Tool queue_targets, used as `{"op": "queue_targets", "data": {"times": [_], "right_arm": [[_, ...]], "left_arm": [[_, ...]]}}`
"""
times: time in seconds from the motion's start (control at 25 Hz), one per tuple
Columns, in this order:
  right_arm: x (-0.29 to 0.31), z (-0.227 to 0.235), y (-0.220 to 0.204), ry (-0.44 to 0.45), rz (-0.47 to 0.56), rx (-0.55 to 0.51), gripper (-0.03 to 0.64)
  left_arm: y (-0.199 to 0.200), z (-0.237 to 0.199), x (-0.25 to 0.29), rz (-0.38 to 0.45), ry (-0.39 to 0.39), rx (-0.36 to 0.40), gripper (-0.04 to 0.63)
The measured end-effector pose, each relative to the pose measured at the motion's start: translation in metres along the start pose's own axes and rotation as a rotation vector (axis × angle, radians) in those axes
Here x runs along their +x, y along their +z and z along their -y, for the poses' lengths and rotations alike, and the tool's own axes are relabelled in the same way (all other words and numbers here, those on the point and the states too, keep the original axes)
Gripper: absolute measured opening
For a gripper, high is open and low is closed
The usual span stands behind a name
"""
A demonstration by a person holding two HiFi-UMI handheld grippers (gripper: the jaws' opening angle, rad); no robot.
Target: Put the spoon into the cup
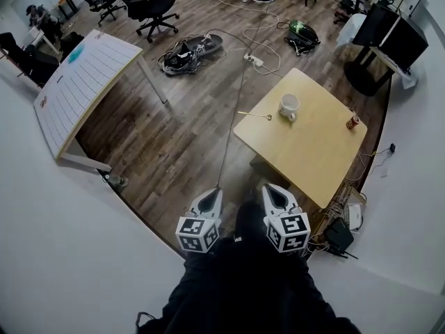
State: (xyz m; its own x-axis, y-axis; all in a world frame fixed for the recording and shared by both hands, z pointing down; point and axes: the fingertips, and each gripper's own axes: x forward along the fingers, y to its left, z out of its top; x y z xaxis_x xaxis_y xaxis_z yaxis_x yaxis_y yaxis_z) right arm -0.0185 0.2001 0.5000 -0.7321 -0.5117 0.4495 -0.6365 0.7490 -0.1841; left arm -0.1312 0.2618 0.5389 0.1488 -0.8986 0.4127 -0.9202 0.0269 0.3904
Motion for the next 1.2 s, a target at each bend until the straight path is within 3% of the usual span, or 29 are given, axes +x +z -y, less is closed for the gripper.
{"op": "queue_targets", "data": {"times": [0.28,0.64,1.2], "right_arm": [[0.055,0.052,0.027,0.025,-0.032,0.005,0.021],[0.12,0.128,0.059,0.041,-0.067,0.032,0.021],[0.17,0.213,0.075,0.038,-0.115,0.115,0.021]], "left_arm": [[0.03,-0.02,0.081,-0.022,0.006,-0.073,0.034],[0.062,-0.018,0.177,-0.069,-0.009,-0.094,0.034],[0.086,-0.032,0.255,-0.148,0.032,-0.094,0.034]]}}
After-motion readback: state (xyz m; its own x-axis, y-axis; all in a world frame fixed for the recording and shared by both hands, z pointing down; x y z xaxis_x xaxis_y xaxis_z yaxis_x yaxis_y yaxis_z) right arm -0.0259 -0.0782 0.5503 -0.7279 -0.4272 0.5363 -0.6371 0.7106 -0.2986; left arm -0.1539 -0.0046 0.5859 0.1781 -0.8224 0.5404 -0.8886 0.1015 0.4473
